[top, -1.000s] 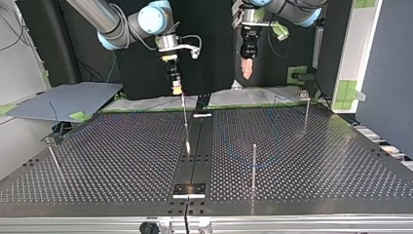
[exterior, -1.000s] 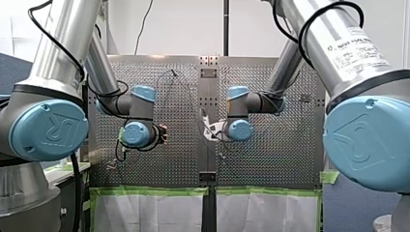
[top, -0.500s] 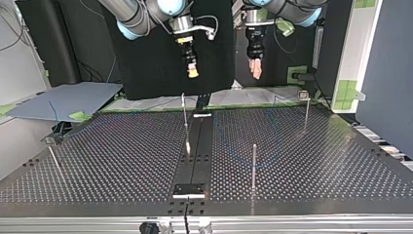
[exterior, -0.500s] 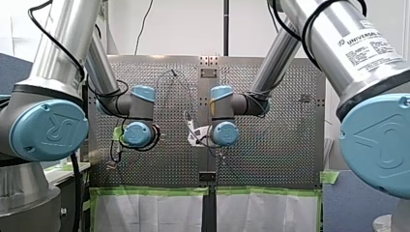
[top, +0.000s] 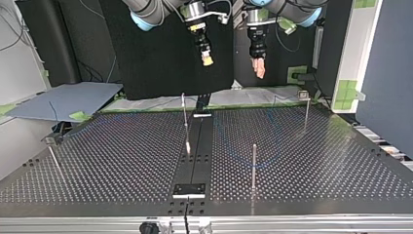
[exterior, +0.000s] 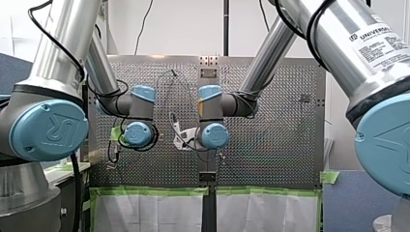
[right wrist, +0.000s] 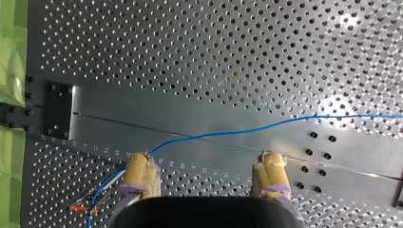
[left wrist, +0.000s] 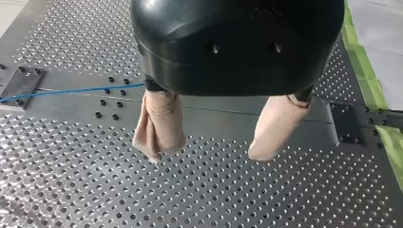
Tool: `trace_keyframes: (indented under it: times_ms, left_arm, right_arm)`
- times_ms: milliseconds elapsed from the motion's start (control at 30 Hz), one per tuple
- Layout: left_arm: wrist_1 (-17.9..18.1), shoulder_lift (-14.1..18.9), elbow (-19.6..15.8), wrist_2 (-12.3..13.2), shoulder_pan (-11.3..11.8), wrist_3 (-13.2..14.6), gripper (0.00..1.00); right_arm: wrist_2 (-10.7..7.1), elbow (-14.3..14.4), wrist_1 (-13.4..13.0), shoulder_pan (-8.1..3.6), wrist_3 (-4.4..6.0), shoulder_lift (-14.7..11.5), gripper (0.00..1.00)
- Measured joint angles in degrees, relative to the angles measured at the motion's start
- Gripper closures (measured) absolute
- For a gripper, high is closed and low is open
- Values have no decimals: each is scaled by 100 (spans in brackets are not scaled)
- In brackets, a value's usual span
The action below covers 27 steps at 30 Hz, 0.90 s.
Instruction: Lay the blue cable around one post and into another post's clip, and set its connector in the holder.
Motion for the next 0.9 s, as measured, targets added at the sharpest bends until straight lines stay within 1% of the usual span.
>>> trace_keyframes:
  times_ms: [100,233,400,500,733,900]
  left_arm:
    - [-22,0,0,2,2,-6,2]
    - [-30,0,0,4,11,-16,2]
    - [-32,0,0,5,24,-18,2]
    - [-34,1,0,9,26,-18,2]
    - [-52,0,0,8,32,-10,2]
    - [-51,0,0,3,35,-3,2]
  right_arm:
    - [-19,1,40,-25,2,4,0]
    - [-27,0,98,-99,3,4,0]
    - [-32,1,169,-158,-18,5,0]
    - [-43,2,164,-169,-22,5,0]
    - [-196,2,125,-171,-32,7,0]
    - [-224,2,122,-173,-39,8,0]
